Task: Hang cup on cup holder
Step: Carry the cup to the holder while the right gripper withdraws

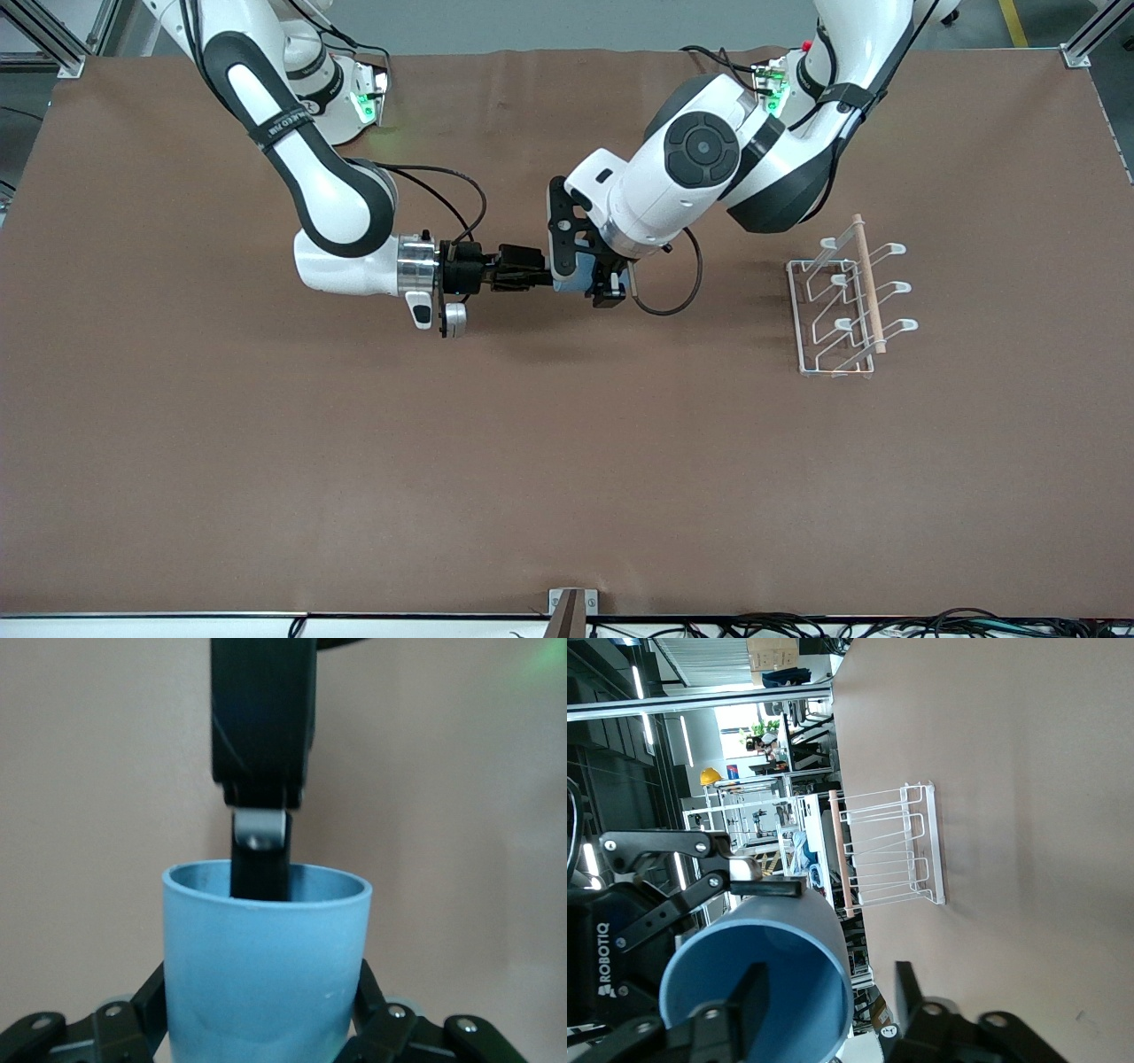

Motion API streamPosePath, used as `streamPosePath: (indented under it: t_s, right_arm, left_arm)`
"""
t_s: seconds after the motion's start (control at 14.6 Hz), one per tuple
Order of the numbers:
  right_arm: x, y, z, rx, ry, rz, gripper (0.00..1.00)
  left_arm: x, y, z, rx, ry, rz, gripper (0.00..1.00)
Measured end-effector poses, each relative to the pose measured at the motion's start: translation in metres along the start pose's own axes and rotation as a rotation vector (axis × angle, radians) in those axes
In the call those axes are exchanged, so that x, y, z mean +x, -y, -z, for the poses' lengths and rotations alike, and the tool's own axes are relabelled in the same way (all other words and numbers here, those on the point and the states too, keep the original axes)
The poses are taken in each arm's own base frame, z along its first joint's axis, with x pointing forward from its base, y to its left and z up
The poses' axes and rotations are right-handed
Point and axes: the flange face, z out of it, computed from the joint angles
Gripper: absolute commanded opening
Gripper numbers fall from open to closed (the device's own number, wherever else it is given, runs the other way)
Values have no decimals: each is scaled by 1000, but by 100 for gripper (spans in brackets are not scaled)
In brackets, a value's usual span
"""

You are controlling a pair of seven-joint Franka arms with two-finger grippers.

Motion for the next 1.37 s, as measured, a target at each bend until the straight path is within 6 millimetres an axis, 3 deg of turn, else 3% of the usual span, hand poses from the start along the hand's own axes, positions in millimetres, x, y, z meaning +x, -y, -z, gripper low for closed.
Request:
streamPosePath:
  t_s: [0.27,0.48,0.62,0.82,1.03,1.17,1.37]
  right_arm:
    - [6,3,7,-3,-24,4,100]
    - [19,10,33,-69,-83,55,100]
    - [30,12,61,-174,-81,98,100]
    - [44,16,108,-414,-62,112,100]
    - [49,33,153,-714,-89,123,100]
    - [52,41,180,-898,-121,142,100]
    - [58,40,222,-1089,-159,167,100]
  left_arm:
    - [-20,-5,1,23,215,18,21]
    - [-43,-9,10,68,422,46,14]
    - [-58,-11,19,90,546,48,6]
    - [-84,-10,29,115,727,85,4]
    - [-112,-12,12,205,973,185,1]
    - [-125,-15,-3,216,1081,164,0]
    - [-142,-5,-3,195,1204,72,0]
